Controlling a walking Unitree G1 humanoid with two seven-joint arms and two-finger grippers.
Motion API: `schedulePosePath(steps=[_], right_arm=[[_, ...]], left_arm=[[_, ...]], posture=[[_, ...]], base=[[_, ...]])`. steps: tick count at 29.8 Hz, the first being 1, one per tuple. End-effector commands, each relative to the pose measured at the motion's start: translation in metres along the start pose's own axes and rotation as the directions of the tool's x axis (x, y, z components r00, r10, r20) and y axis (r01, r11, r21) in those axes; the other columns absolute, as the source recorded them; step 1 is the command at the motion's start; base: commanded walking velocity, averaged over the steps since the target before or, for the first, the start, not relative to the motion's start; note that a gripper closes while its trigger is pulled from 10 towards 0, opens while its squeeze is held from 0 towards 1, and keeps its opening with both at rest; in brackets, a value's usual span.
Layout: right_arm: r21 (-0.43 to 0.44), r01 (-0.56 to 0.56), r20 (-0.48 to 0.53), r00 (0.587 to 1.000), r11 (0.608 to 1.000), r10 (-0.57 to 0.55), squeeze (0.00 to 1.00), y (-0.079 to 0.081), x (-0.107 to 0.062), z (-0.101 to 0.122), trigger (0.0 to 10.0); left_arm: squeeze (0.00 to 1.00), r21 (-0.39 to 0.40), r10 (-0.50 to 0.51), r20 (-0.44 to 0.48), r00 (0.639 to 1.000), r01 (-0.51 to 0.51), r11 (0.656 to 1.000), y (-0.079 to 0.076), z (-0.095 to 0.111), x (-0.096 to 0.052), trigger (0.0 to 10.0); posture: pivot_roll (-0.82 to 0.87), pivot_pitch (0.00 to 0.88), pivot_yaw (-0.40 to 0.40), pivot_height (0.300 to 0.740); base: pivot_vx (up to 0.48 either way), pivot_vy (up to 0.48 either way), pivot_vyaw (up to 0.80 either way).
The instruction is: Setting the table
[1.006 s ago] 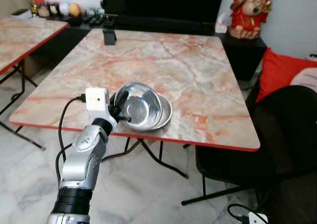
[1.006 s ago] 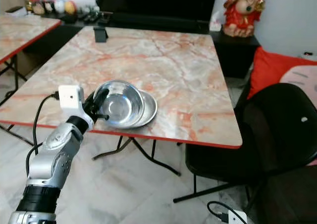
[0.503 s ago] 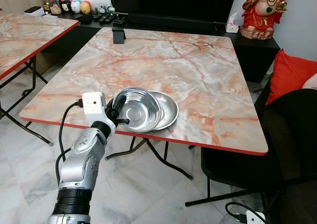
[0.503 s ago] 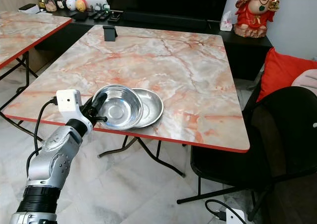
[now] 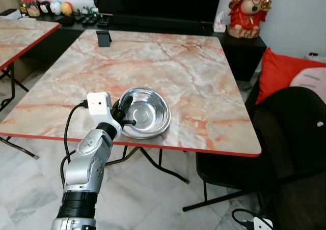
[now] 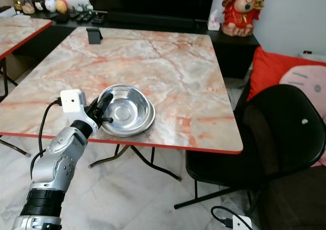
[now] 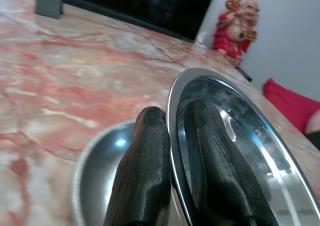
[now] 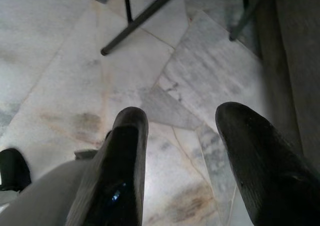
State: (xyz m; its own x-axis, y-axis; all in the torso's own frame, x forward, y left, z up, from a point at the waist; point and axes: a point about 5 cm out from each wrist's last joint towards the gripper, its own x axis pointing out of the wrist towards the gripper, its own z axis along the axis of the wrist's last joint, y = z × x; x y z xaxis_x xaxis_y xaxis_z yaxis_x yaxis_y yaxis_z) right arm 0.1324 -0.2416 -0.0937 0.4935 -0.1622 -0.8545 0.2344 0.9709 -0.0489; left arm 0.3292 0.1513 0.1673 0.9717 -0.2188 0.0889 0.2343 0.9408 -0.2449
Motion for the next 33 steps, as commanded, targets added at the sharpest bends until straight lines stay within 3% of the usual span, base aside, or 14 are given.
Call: schedulePosePath(steps=[1, 15, 25, 28, 33], right_arm=[[-0.018, 0.005, 0.003, 1.000, 1.000, -0.005, 0.00, -0.003, 0.000, 0.003, 10.0], [-0.030, -0.002, 0.003, 1.000, 1.000, 0.002, 0.00, -0.003, 0.000, 0.003, 10.0], [-0.032, -0.004, 0.004, 1.000, 0.999, 0.004, 0.00, -0.002, 0.000, 0.004, 10.0], [-0.034, -0.005, 0.003, 1.000, 0.999, 0.005, 0.00, -0.002, 0.000, 0.004, 10.0], [-0.038, -0.006, 0.002, 1.000, 0.999, 0.006, 0.00, -0.003, 0.000, 0.004, 10.0]], left_arm=[[0.00, -0.002, 0.001, 0.014, 1.000, -0.001, 1.000, 0.002, 0.005, 0.002, 10.0], [0.00, -0.014, -0.023, 0.002, 1.000, 0.023, 1.000, -0.005, 0.002, 0.003, 10.0], [0.00, -0.099, -0.144, -0.115, 0.983, 0.133, 0.986, -0.013, -0.011, -0.001, 10.0], [0.00, -0.064, -0.122, -0.155, 0.980, 0.113, 0.991, -0.011, -0.016, -0.001, 10.0], [0.00, -0.070, -0.102, -0.187, 0.977, 0.090, 0.993, -0.013, -0.021, 0.003, 10.0]], posture=[[0.12, 0.000, -0.069, 0.740], [0.11, 0.000, -0.070, 0.740], [0.12, 0.000, -0.071, 0.740], [0.11, 0.000, -0.071, 0.740], [0.12, 0.000, -0.077, 0.740]], base=[[0.247, 0.000, 0.00], [0.249, 0.000, 0.00], [0.000, 0.000, 0.00], [0.000, 0.000, 0.00], [0.000, 0.000, 0.00]])
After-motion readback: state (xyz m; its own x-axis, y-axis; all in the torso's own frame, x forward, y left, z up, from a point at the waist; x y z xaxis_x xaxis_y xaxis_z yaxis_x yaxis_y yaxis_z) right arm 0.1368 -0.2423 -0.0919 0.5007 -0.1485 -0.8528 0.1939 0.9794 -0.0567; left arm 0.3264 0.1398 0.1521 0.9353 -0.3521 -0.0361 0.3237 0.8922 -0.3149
